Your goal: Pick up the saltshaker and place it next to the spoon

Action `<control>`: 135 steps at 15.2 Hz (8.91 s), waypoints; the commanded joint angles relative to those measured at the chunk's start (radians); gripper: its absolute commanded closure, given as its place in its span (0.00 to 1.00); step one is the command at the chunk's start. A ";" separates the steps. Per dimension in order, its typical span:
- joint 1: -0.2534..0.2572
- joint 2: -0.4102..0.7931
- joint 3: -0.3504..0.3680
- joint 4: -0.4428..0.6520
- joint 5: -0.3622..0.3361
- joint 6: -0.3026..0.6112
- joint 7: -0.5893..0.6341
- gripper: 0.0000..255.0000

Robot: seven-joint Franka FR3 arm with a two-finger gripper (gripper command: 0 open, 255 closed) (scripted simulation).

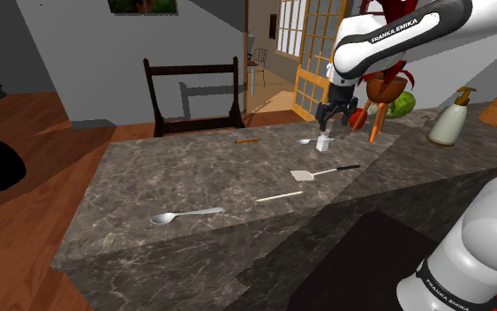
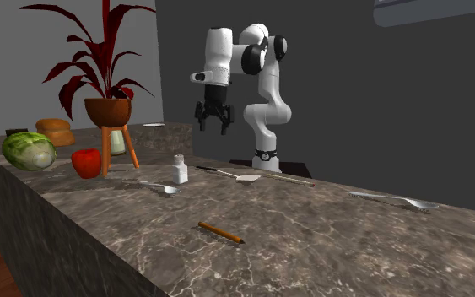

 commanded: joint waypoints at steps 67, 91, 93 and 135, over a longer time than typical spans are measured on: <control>-0.037 0.219 -0.056 0.371 0.036 -0.115 -0.044 1.00; 0.236 0.447 0.201 0.679 0.028 -0.264 0.473 1.00; 0.259 0.490 0.215 0.740 0.026 -0.287 0.509 1.00; 0.430 0.953 0.272 1.089 -0.010 -0.206 0.752 1.00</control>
